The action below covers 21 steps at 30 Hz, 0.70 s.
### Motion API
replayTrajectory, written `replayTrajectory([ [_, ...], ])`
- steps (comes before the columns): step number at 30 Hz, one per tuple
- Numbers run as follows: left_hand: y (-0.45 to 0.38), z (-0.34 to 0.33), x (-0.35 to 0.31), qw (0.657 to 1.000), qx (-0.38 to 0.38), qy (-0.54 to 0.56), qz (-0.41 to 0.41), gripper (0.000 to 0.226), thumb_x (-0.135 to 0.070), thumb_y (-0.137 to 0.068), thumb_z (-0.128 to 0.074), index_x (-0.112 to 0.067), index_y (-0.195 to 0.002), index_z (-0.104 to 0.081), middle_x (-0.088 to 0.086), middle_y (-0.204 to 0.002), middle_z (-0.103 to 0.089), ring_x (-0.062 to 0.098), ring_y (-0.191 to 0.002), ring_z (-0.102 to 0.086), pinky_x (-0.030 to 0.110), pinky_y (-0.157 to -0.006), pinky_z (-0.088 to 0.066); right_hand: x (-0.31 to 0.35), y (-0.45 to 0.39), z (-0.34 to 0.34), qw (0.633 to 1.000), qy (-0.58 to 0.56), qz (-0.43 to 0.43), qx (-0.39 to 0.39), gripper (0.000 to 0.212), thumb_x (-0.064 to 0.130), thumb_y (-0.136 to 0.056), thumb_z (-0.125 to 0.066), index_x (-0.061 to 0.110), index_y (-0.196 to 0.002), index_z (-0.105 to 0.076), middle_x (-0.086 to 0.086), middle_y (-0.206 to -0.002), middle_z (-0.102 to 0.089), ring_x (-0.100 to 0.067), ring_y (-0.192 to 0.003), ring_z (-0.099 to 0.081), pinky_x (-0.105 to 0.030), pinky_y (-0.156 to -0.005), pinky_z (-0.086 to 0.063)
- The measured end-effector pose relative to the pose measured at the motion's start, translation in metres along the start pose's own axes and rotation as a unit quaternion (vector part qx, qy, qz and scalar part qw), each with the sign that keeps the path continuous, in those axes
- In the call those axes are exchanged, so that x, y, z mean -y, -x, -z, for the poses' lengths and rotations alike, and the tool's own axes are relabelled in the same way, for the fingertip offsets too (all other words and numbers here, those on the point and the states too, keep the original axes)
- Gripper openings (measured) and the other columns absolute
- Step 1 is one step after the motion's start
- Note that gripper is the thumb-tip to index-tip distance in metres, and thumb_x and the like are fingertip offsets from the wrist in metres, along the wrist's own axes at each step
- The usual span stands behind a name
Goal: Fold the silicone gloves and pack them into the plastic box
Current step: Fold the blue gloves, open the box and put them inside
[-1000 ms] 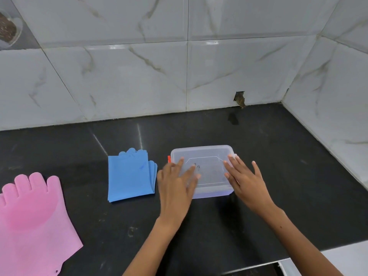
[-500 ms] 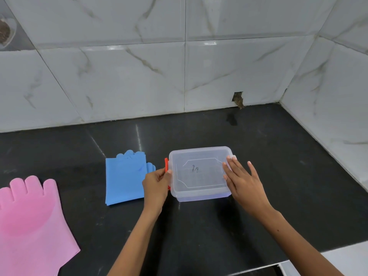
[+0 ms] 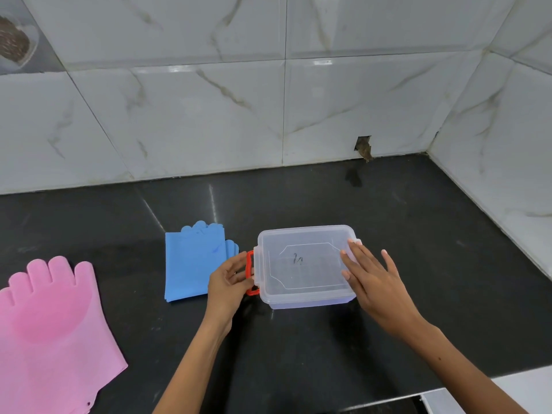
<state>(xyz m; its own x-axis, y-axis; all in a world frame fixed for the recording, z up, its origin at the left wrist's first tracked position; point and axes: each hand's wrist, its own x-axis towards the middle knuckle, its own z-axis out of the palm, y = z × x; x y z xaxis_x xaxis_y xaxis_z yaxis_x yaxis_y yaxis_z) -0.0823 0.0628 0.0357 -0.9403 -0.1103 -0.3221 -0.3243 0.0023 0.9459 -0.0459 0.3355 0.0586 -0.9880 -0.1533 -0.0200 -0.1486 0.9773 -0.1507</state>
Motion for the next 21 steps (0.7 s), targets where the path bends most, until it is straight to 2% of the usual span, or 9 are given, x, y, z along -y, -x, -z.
replayTrajectory([
  [3, 0.005, 0.002, 0.006, 1.0, 0.028, -0.011, -0.011, 0.04, -0.001, -0.078, -0.072, -0.036, -0.099, -0.068, -0.021, -0.094, -0.072, 0.001, -0.088, -0.069, 0.017, -0.07, -0.058, -0.014, -0.005, 0.008, 0.996, -0.064, 0.044, 0.048, 0.079, 0.077, -0.082, -0.008, 0.036, -0.149, -0.005, 0.013, -0.155, 0.02, -0.004, -0.144, 0.014, -0.034, -0.116, 0.008],
  [5, 0.006, 0.002, 0.008, 0.999, 0.036, -0.003, -0.005, 0.039, -0.001, -0.078, -0.072, -0.035, -0.096, -0.069, -0.018, -0.094, -0.073, 0.002, -0.089, -0.07, 0.016, -0.068, -0.057, -0.023, -0.015, 0.016, 0.988, -0.09, 0.089, 0.088, 0.096, 0.086, -0.071, -0.031, 0.042, -0.147, 0.007, 0.016, -0.152, 0.031, 0.0, -0.14, 0.026, -0.034, -0.115, 0.01],
  [8, 0.007, 0.003, 0.009, 0.999, 0.044, 0.008, 0.005, 0.038, 0.002, -0.077, -0.072, -0.029, -0.1, -0.07, -0.014, -0.099, -0.074, 0.003, -0.093, -0.07, 0.015, -0.07, -0.057, -0.031, -0.037, 0.025, 0.981, -0.078, 0.138, 0.11, 0.118, 0.09, -0.056, -0.051, 0.042, -0.146, 0.007, 0.015, -0.152, 0.033, -0.002, -0.138, 0.03, -0.035, -0.114, 0.011],
  [12, 0.009, 0.001, 0.012, 0.998, 0.052, 0.02, 0.008, 0.038, 0.0, -0.077, -0.073, -0.032, -0.096, -0.07, -0.015, -0.095, -0.075, 0.001, -0.091, -0.07, 0.013, -0.065, -0.054, -0.035, -0.053, 0.027, 0.976, -0.053, 0.157, 0.142, 0.123, 0.089, -0.048, -0.059, 0.042, -0.147, -0.003, 0.013, -0.155, 0.026, -0.004, -0.141, 0.026, -0.036, -0.116, 0.008],
  [15, 0.009, -0.003, 0.014, 0.999, 0.046, 0.023, 0.01, 0.035, -0.001, -0.078, -0.072, -0.032, -0.094, -0.071, -0.014, -0.094, -0.075, 0.003, -0.092, -0.071, 0.013, -0.063, -0.054, -0.035, -0.055, 0.029, 0.98, -0.063, 0.148, 0.119, 0.116, 0.089, -0.043, -0.061, 0.046, -0.14, -0.017, 0.014, -0.156, 0.002, -0.012, -0.145, 0.002, -0.042, -0.117, -0.014],
  [17, 0.009, -0.005, 0.015, 0.999, 0.04, 0.021, 0.01, 0.034, 0.001, -0.08, -0.07, -0.031, -0.093, -0.072, -0.012, -0.096, -0.076, 0.006, -0.093, -0.071, 0.014, -0.066, -0.055, -0.034, -0.054, 0.029, 0.982, -0.061, 0.15, 0.1, 0.111, 0.089, -0.042, -0.061, 0.047, -0.136, -0.02, 0.011, -0.153, -0.008, -0.014, -0.142, -0.007, -0.043, -0.115, -0.024],
  [21, 0.01, -0.008, 0.018, 0.999, 0.035, 0.024, 0.003, 0.033, 0.001, -0.082, -0.068, -0.03, -0.092, -0.073, -0.008, -0.095, -0.076, 0.009, -0.092, -0.072, 0.017, -0.07, -0.057, -0.034, -0.052, 0.026, 0.981, -0.049, 0.154, 0.107, 0.111, 0.091, -0.046, -0.056, 0.044, -0.14, -0.018, 0.009, -0.157, 0.002, -0.015, -0.144, -0.004, -0.039, -0.115, -0.018],
])
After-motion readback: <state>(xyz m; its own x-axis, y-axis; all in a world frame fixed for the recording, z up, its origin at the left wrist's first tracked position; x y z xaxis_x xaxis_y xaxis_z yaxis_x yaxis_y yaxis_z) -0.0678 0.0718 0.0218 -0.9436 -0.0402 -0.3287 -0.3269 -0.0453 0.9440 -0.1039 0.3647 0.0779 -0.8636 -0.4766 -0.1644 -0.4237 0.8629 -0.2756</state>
